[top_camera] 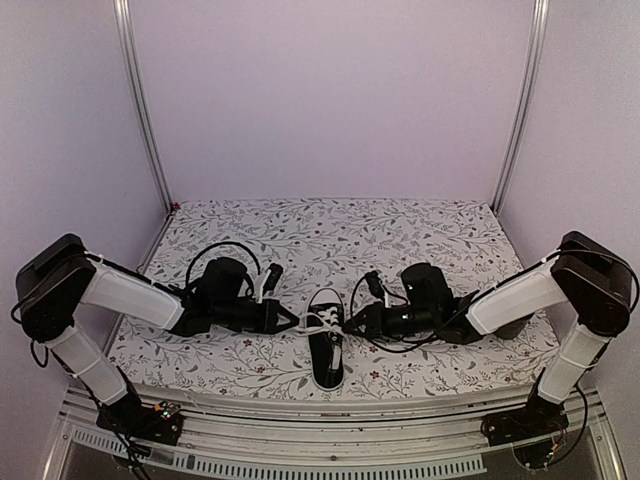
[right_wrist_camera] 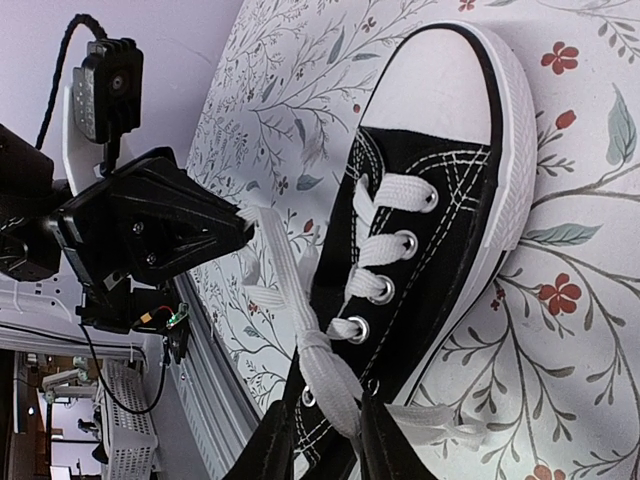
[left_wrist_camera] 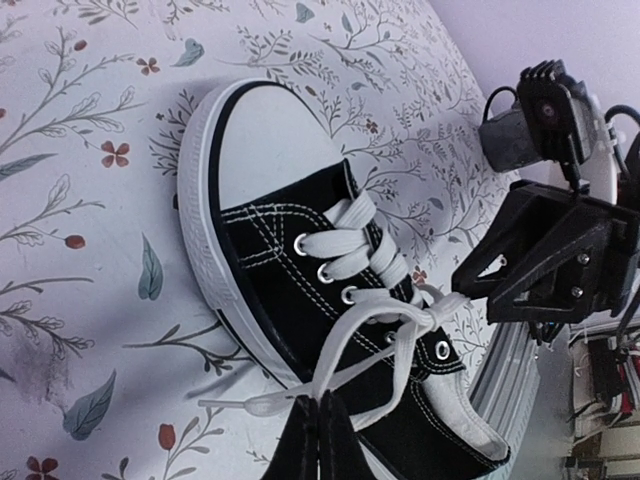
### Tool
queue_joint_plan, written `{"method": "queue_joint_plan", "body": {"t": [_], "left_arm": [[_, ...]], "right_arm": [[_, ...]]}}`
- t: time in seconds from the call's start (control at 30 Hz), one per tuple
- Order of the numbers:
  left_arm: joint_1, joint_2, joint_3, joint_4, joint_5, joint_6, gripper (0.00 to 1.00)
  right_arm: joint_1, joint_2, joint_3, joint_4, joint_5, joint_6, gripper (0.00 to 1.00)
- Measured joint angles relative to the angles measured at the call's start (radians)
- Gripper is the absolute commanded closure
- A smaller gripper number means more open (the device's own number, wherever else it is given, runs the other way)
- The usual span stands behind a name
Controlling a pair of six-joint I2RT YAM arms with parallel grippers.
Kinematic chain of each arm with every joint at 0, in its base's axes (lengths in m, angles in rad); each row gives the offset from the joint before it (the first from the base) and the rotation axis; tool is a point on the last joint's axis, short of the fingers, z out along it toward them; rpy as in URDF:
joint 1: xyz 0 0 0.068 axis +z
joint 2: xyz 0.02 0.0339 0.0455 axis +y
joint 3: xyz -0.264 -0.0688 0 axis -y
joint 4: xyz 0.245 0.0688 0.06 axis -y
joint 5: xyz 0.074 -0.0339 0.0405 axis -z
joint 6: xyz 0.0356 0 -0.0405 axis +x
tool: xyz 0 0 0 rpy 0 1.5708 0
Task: Tie the shoes
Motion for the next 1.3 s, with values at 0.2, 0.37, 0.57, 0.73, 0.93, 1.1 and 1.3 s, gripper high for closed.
{"method": "queue_joint_plan", "body": {"t": [0.2,0.37,0.57,0.73,0.93,1.1,1.3], "left_arm": [[0.000,0.001,0.002,0.000,0.000,0.000,1.00],[0.000,0.002,0.003,0.000,0.000,0.000,1.00],[0.000,0.006,0.005,0.000,0.000,0.000,1.00],[0.000,0.007,0.010,-0.001,0.000,0.003,0.85],[0.000,0.007,0.014,-0.005,0.005,0.005,0.76],[-0.001,0.011,0.015,-0.007,0.010,0.004,0.73],[-0.003,0.024,0.019,-0.006,0.020,0.004,0.79]], "right_arm": [[0.000,0.014,0.003,0.002,-0.002,-0.001,0.79],[0.000,0.016,0.004,0.002,-0.003,-0.003,0.93],[0.000,0.018,0.004,0.002,-0.003,-0.004,0.98],[0.000,0.017,0.004,0.002,0.007,-0.004,0.98],[0.000,-0.026,-0.021,-0.019,0.035,-0.005,0.98],[0.000,-0.073,-0.075,-0.034,0.056,-0.005,0.98],[0.000,-0.121,-0.140,-0.055,0.073,0.002,0.89]]}}
